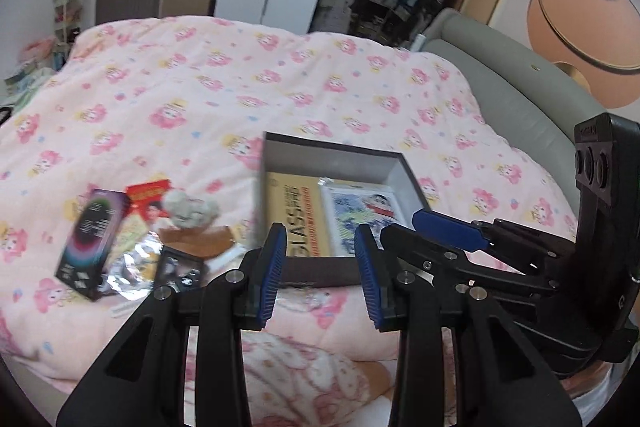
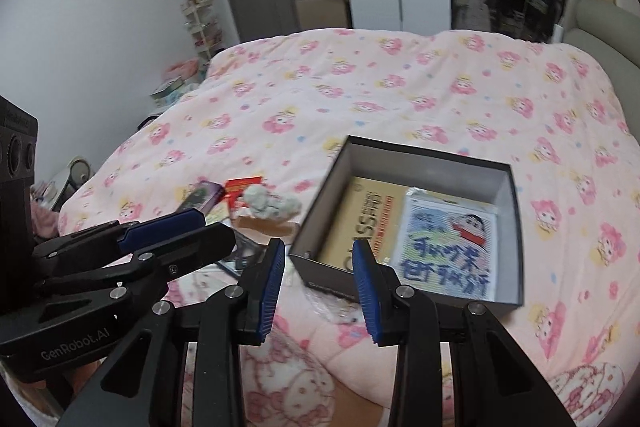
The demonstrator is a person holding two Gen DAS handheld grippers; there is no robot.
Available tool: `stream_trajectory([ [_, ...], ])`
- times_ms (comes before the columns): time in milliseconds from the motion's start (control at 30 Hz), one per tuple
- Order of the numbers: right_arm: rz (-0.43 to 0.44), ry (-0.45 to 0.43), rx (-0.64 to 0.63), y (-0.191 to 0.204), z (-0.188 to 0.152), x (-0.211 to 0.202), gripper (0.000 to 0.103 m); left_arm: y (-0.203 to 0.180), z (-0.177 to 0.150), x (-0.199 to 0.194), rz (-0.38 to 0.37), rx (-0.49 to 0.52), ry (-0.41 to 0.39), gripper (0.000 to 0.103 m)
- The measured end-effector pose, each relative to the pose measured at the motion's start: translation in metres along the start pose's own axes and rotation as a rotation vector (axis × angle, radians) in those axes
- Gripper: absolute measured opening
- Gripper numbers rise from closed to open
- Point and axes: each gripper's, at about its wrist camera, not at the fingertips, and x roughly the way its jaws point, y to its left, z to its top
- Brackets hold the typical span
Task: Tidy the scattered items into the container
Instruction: 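Withdraw the left gripper from the box toward the scattered items, then grasp the black Smart Devil box with the left gripper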
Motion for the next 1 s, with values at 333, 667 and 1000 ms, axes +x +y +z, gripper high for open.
stream_trajectory([
  [333,0.106,0.045,-0.107,0.062,0.015,0.041,0.026,0.076,-0.013,-0.017,0.073,-0.13,-0.036,0.035],
  [667,0.247,0.252,-0.108,0.104,0.008,0.13,0.026,0.178,-0.05,0.015,0.18,-0.35,0.077,0.037],
  [1000,0.41,0.424,-0.039,0.131,0.015,0.195,0.026,0.306,-0.083,0.046,0.386,-0.601,0.077,0.039],
])
